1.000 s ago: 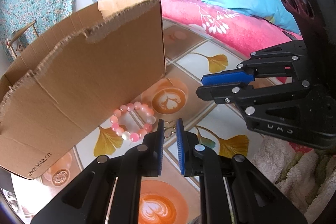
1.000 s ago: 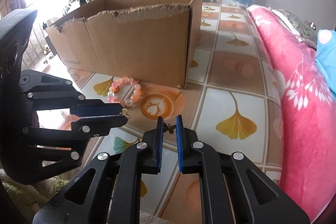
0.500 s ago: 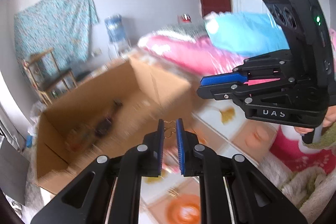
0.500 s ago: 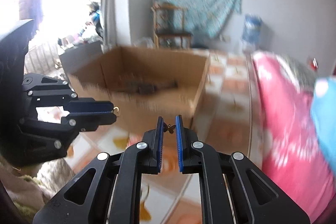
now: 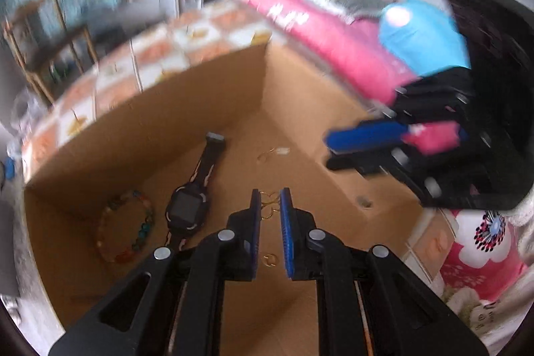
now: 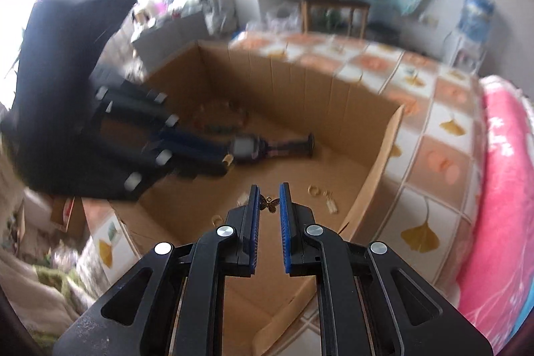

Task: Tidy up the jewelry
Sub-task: 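Lift the butterfly charm with the right gripper over the box, then open the right gripper to drop the butterfly charm into the box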

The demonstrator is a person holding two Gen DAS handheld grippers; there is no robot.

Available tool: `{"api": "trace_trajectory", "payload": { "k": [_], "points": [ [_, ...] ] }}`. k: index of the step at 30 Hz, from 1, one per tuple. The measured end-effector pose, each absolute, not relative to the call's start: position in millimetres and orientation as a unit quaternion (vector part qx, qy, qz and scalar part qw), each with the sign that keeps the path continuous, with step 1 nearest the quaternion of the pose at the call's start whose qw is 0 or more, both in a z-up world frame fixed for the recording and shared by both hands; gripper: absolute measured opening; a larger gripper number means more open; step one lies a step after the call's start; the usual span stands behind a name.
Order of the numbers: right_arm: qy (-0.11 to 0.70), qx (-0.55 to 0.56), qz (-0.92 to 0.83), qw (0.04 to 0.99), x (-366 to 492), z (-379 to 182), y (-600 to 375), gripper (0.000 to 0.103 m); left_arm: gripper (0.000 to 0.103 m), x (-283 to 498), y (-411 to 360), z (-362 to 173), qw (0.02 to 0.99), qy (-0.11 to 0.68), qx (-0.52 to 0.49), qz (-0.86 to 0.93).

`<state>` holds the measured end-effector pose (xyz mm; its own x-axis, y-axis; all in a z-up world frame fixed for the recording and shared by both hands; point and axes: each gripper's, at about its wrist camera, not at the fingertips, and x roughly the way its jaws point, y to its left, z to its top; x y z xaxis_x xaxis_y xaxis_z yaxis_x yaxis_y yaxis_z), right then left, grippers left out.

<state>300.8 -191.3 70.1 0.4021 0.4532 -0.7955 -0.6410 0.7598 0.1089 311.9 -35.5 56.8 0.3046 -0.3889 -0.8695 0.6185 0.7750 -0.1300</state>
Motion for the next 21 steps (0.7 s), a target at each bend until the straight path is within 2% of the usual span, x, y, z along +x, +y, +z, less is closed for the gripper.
{"api": "trace_trajectory", "payload": {
  "k": [5, 10, 21],
  "points": [
    [0.446, -0.171, 0.343, 0.809, 302, 56, -178, 0.010, 0.011, 351, -52, 30, 0.744, 0.573, 0.102, -0.327],
    [0.446, -0.222, 0.358, 0.790, 297, 49, -169, 0.010, 0.011, 374, -67, 8, 0.713, 0.614, 0.091, -0.327],
    [0.450, -0.247, 0.370, 0.774, 305, 45, -167, 0.012, 0.013, 390, -78, -11, 0.698, 0.644, 0.079, -0.304]
  ]
}}
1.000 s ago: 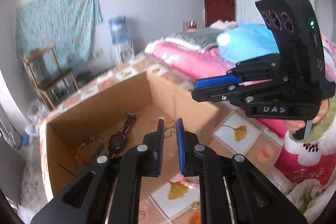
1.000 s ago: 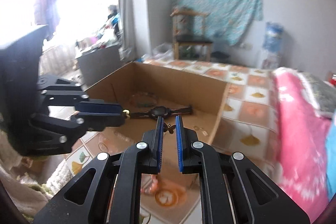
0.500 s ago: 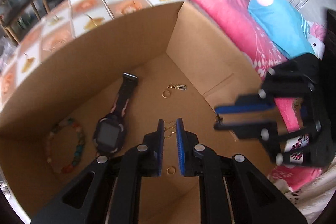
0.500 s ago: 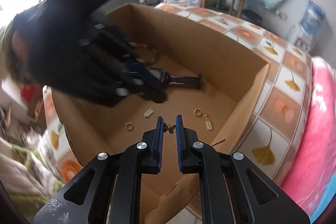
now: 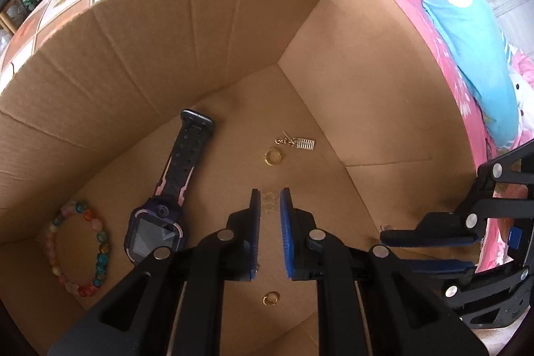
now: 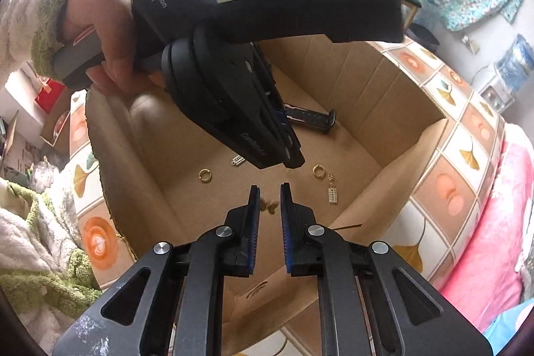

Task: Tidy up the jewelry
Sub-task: 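Open the right gripper to drop the butterfly charm into the box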

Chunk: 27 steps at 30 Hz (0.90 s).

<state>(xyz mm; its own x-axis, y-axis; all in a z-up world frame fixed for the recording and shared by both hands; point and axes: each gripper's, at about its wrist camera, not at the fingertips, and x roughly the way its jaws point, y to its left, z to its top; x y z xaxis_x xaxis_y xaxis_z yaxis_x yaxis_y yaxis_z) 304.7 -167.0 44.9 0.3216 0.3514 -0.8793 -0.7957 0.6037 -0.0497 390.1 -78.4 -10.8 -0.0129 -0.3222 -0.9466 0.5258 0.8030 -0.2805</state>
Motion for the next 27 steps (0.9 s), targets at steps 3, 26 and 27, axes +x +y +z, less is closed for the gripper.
{"api": "trace_trajectory", "payload": {
  "k": [3, 26, 27],
  "points": [
    [0.447, -0.231, 0.371, 0.781, 305, 51, -174, 0.013, 0.027, 388, -74, -10, 0.701, 0.642, 0.073, -0.301],
    [0.290, -0.010, 0.331, 0.898, 155, 143, -250, 0.077, 0.082, 236, 36, 159, 0.869, 0.388, -0.014, -0.306],
    [0.294, 0.001, 0.331, 0.897, 143, 136, -250, 0.079, 0.084, 224, 46, 161, 0.874, 0.377, -0.018, -0.307]
  ]
}}
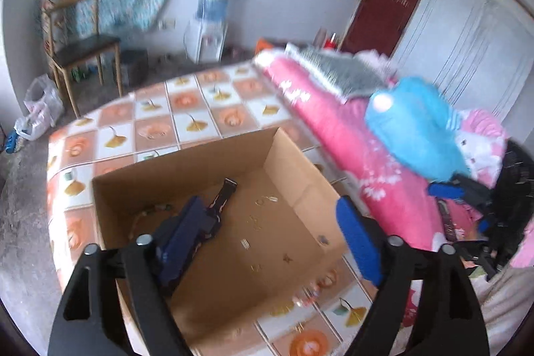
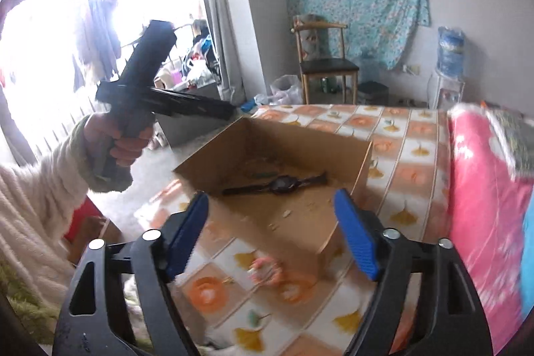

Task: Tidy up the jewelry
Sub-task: 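Open the right gripper to drop the butterfly charm into the box, then withdraw the right gripper from the box toward the pink bead bracelet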

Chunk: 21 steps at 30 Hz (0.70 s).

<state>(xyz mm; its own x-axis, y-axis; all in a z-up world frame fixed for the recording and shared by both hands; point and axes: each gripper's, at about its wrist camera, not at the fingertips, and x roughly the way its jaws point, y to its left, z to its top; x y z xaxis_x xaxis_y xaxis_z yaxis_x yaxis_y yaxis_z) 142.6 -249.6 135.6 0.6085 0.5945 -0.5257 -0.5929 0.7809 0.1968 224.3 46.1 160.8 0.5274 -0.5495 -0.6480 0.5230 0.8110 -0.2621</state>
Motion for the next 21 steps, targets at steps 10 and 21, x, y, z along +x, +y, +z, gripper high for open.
{"api": "trace_trajectory", "payload": {
  "k": [10, 21],
  "points": [
    [0.436, -0.013, 0.133, 0.890, 122, 24, -213, 0.087, 0.098, 120, 82, 58, 0.876, 0.383, -0.078, -0.284],
    [0.490, 0.000, 0.052, 0.870, 145, -23, -225, 0.087, 0.098, 137, 42, -33, 0.859, 0.472, -0.035, -0.193]
  ]
}}
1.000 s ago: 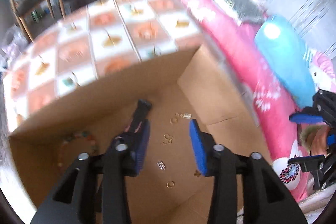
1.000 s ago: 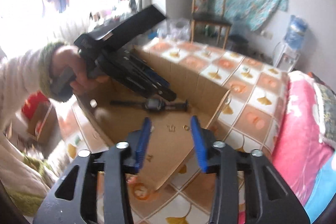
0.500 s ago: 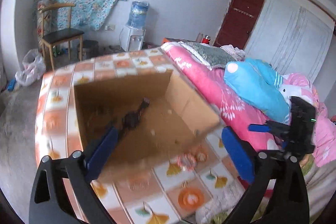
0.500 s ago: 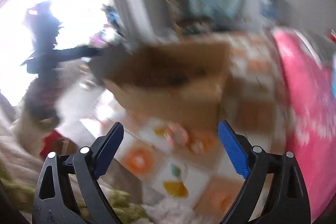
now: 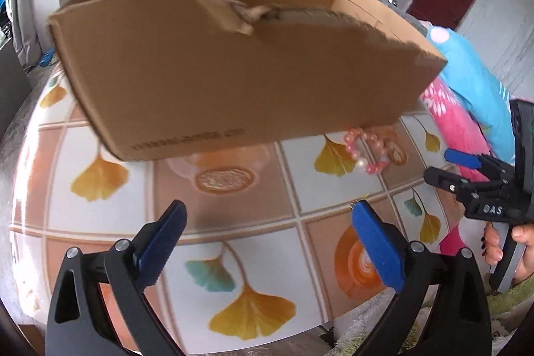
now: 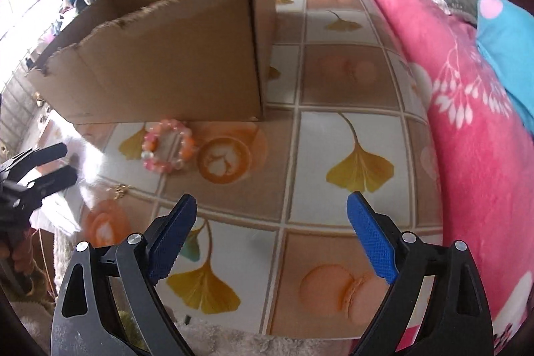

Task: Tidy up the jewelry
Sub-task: 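Withdraw the right gripper from the box toward the pink bead bracelet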

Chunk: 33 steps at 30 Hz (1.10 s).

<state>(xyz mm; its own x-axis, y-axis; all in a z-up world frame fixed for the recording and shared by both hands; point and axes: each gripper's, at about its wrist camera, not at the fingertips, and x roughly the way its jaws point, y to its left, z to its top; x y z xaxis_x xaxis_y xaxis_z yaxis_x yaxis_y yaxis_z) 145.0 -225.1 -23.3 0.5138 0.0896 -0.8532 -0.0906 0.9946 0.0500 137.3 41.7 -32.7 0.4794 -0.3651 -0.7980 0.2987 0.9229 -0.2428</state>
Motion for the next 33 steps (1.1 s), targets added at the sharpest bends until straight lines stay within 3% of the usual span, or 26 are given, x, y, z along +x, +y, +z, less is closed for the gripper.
{"api": "trace_trajectory", "payload": {
  "k": [6, 11, 17, 24, 33],
  "points": [
    [0.500, -0.005, 0.044, 0.865, 152, -36, -227, 0.088, 0.098, 139, 33, -39, 0.866, 0.467, -0.027, -0.175],
    [0.495, -0.034, 0.040, 0.867, 152, -41, -222, 0.095, 0.098, 138, 28, -42, 0.872, 0.462, -0.023, -0.162],
    [0.498, -0.030, 0.042, 0.866, 147, -41, -221, 0.095, 0.098, 135, 31, -42, 0.877, 0.454, -0.018, -0.156],
    [0.504, -0.033, 0.051, 0.862, 152, -42, -224, 0.095, 0.098, 130, 5, -50, 0.878, 0.452, 0.070, -0.140],
    [0.501, -0.026, 0.050, 0.864, 149, -45, -226, 0.095, 0.098, 128, 4, -51, 0.877, 0.455, 0.068, -0.138]
  ]
}}
